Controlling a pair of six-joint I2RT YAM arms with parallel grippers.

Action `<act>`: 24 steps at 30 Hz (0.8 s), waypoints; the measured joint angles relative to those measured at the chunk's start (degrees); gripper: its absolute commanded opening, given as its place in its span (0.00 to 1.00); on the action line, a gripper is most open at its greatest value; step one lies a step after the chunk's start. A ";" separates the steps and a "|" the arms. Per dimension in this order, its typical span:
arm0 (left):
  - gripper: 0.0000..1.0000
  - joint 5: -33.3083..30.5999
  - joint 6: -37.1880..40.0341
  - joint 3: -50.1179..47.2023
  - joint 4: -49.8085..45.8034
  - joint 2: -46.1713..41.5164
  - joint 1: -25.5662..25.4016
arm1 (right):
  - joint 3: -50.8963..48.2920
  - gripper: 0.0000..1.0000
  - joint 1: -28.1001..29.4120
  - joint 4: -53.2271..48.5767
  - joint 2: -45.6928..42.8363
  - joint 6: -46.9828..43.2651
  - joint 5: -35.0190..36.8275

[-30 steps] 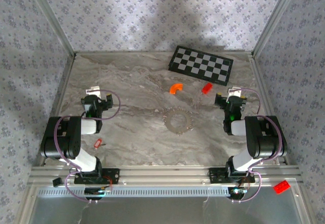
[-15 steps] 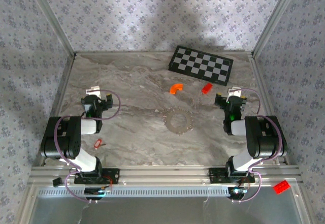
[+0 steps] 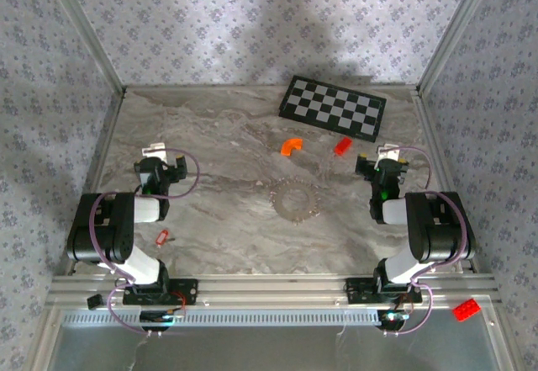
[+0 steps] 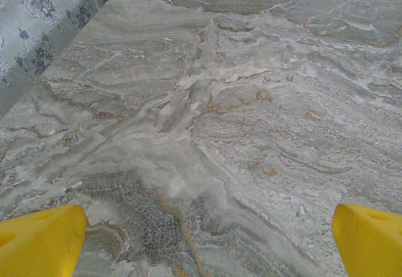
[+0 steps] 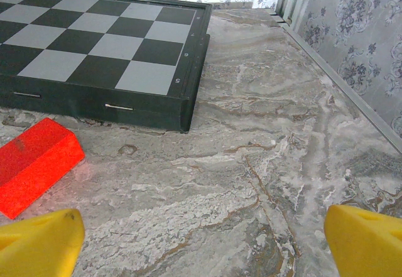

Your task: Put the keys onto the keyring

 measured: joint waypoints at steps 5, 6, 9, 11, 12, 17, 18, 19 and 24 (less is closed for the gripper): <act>1.00 0.00 0.00 0.00 0.00 0.00 0.00 | 0.00 1.00 0.00 0.00 0.00 0.00 0.00; 1.00 0.00 0.00 0.00 0.00 0.00 0.00 | 0.00 1.00 0.00 0.00 0.00 0.00 0.00; 1.00 0.00 0.00 0.00 0.00 0.00 0.00 | 0.00 1.00 0.00 0.00 0.00 0.00 0.00; 1.00 0.02 0.00 0.00 0.00 0.00 0.00 | 0.00 1.00 0.00 0.00 0.00 0.00 0.00; 1.00 0.11 0.02 0.00 -0.02 0.00 0.00 | 0.00 1.00 0.00 0.00 0.00 0.00 0.00; 1.00 1.14 0.07 0.00 -0.24 0.00 -0.02 | 0.00 1.00 0.00 0.02 0.00 0.00 0.00; 1.00 1.33 0.04 0.00 -0.26 0.00 0.00 | -0.04 1.00 0.00 0.07 0.00 0.00 -0.02; 1.00 1.46 0.04 0.00 -0.26 0.00 0.00 | -0.13 1.00 0.00 0.20 0.00 -0.02 -0.02; 1.00 1.51 0.04 0.00 -1.75 -1.42 0.00 | -0.81 1.00 0.00 -0.55 -1.38 -0.11 -0.28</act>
